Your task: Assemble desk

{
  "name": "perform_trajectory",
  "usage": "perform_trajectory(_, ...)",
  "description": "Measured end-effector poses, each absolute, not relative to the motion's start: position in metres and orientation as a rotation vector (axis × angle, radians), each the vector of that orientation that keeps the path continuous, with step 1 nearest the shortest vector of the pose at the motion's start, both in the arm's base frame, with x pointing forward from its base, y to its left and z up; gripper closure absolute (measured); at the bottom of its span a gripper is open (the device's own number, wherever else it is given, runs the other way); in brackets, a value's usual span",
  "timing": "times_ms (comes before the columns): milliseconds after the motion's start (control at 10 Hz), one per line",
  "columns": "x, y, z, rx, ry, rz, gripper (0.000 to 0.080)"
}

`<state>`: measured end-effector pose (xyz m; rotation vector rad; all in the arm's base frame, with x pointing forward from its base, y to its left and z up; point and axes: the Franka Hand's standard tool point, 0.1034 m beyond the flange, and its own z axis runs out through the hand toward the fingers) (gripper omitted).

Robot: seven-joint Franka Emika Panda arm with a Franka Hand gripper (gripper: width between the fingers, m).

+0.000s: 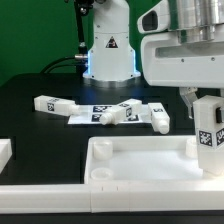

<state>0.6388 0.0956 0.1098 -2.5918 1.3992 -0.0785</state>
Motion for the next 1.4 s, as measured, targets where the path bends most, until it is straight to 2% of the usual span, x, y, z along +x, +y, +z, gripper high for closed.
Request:
perform_trajectory(300, 0.637, 0.097, 0.110, -2.492, 1.568, -0.049, 0.0514)
perform_trajectory(600, 0.636, 0.112, 0.108, -1.939, 2.149, 0.060, 0.0514)
perform_trajectory(700, 0.636, 0.112, 0.108, -1.894, 2.174, 0.066, 0.0514)
perform_trajectory(800, 0.636, 0.113, 0.108, -1.909, 2.160, 0.065, 0.0465)
perform_trajectory(900, 0.633, 0.114, 0.107, -2.001, 2.091, 0.066, 0.0465)
perform_trajectory(1100, 0.635, 0.113, 0.111, -2.394, 1.657, 0.014, 0.0184)
perform_trajectory(1400, 0.634, 0.114, 0.111, -2.670, 1.207, -0.013, 0.0151)
